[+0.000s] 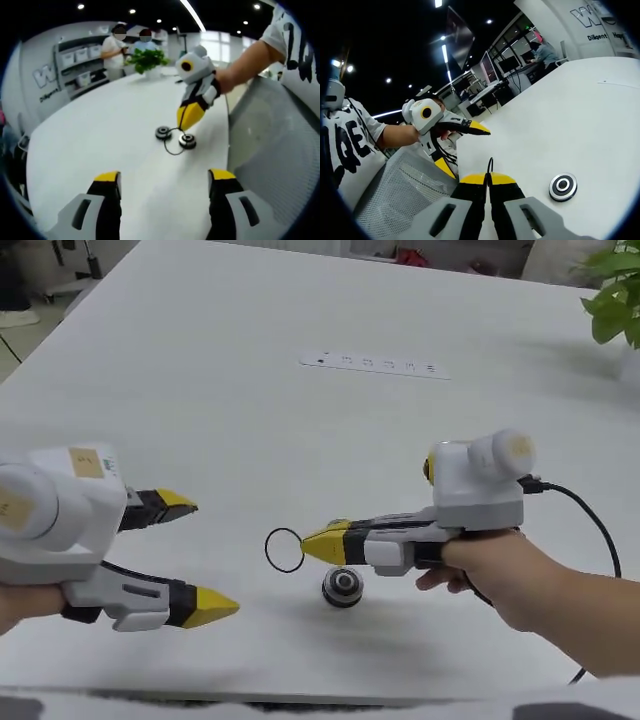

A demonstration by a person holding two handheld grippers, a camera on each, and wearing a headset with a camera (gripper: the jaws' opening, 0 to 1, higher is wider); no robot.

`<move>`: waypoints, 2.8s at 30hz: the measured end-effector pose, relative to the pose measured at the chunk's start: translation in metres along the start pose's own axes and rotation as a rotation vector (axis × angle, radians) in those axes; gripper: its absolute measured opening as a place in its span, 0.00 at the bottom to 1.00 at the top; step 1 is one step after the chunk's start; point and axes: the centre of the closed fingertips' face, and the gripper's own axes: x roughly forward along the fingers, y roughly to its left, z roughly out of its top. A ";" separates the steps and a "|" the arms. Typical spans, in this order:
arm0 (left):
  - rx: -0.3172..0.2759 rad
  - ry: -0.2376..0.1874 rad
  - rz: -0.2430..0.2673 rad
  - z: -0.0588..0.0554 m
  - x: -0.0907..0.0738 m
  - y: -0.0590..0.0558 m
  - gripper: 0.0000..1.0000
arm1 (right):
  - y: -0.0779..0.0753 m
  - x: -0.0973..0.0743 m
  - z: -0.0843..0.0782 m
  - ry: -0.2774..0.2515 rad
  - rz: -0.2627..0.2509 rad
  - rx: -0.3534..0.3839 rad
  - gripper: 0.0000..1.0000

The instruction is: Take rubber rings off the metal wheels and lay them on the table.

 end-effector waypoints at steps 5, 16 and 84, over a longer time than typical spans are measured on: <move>-0.002 0.001 0.008 -0.002 -0.002 0.002 0.74 | 0.001 0.006 -0.002 0.005 0.010 0.002 0.00; -0.012 0.004 0.018 -0.006 -0.006 0.005 0.76 | 0.000 0.016 -0.012 0.026 0.011 0.009 0.00; -0.029 0.031 0.023 -0.017 -0.009 0.002 0.77 | -0.022 0.039 -0.044 0.117 -0.089 -0.034 0.05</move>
